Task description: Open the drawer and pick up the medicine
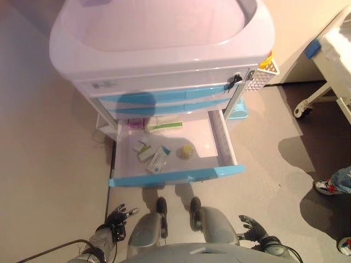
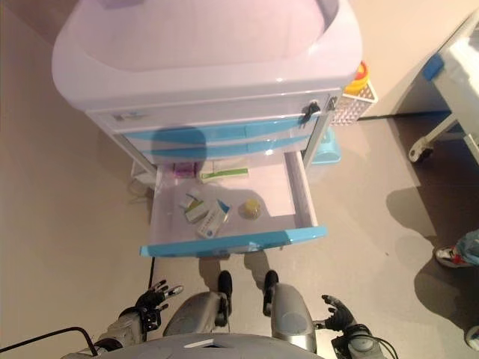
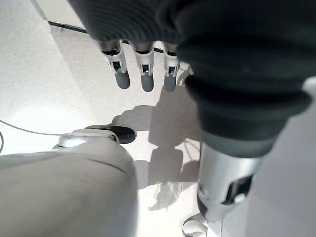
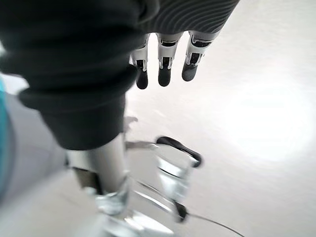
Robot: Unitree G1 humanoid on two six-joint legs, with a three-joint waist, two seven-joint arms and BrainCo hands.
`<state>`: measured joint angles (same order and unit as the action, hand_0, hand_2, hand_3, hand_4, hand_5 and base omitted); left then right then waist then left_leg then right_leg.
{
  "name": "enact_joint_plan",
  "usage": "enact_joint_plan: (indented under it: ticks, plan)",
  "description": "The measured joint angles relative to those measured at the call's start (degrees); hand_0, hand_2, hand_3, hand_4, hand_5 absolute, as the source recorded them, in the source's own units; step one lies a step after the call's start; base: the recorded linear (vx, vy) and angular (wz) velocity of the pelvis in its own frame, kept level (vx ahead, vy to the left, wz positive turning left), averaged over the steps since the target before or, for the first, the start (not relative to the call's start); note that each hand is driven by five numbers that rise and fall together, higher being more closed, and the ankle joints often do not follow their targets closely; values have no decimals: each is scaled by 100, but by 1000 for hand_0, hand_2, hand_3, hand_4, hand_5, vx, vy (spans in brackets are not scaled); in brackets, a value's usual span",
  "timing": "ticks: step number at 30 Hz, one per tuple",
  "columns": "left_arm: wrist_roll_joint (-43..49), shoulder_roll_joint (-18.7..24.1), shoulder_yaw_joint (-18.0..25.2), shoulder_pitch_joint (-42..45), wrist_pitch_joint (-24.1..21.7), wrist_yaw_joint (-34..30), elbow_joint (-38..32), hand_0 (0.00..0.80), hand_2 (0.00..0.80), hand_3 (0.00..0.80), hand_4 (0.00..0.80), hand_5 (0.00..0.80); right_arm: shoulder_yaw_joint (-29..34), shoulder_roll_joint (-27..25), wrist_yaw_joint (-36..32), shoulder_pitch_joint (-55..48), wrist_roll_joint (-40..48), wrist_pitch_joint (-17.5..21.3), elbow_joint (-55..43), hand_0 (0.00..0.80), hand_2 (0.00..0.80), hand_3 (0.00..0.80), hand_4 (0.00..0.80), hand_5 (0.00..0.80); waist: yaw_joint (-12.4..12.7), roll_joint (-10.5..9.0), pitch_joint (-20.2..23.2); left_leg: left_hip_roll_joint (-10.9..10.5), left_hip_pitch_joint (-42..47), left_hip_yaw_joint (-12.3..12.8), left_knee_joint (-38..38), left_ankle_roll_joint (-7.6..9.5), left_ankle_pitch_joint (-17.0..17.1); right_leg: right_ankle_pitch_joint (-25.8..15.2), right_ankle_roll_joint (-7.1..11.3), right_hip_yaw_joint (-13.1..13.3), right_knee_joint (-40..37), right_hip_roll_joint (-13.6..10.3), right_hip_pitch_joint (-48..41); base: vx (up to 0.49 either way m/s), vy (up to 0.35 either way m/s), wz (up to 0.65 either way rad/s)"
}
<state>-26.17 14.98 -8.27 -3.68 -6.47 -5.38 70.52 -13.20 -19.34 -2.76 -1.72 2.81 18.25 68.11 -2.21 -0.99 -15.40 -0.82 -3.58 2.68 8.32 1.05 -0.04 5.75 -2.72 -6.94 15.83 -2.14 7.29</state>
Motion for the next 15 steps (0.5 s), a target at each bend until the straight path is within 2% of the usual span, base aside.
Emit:
enact_joint_plan:
  ticks: [5, 9, 11, 15]
  plan:
    - [232, -5, -52, 36, -217, 142, 23, 0, 0, 0, 0, 0, -1, 98, 8, 122, 5, 21, 1, 0, 0, 0, 0, 0, 27, 7, 294, -2, 274, -23, -337, 0, 119, -82, 19, -30, -340, 31, -277, -72, 24, 3]
    - [518, -75, -157, 160, -471, -35, 43, 0, 0, 0, 0, 0, 0, 242, 3, 177, 7, -2, 43, 0, 0, 0, 0, 0, 53, -11, 540, 2, 441, -54, -575, -5, 143, -96, 28, -75, -525, 47, -458, -60, -3, 5]
    - [676, -138, -340, 261, -537, -127, 69, 0, 0, 0, 0, 0, -1, 319, -5, 195, 5, -89, 84, 0, 0, 0, 0, 0, 74, -19, 668, 6, 561, -61, -683, -15, 181, -106, 38, -118, -641, 58, -571, -18, -7, 7]
    - [811, -205, -366, 364, -581, -171, 173, 0, 0, 0, 0, 0, 0, 445, 42, 213, -5, -363, 282, 0, 0, 0, 0, 0, 139, -33, 951, 25, 631, -77, -778, -28, 188, -119, 40, -160, -808, 89, -695, -2, -4, 5]
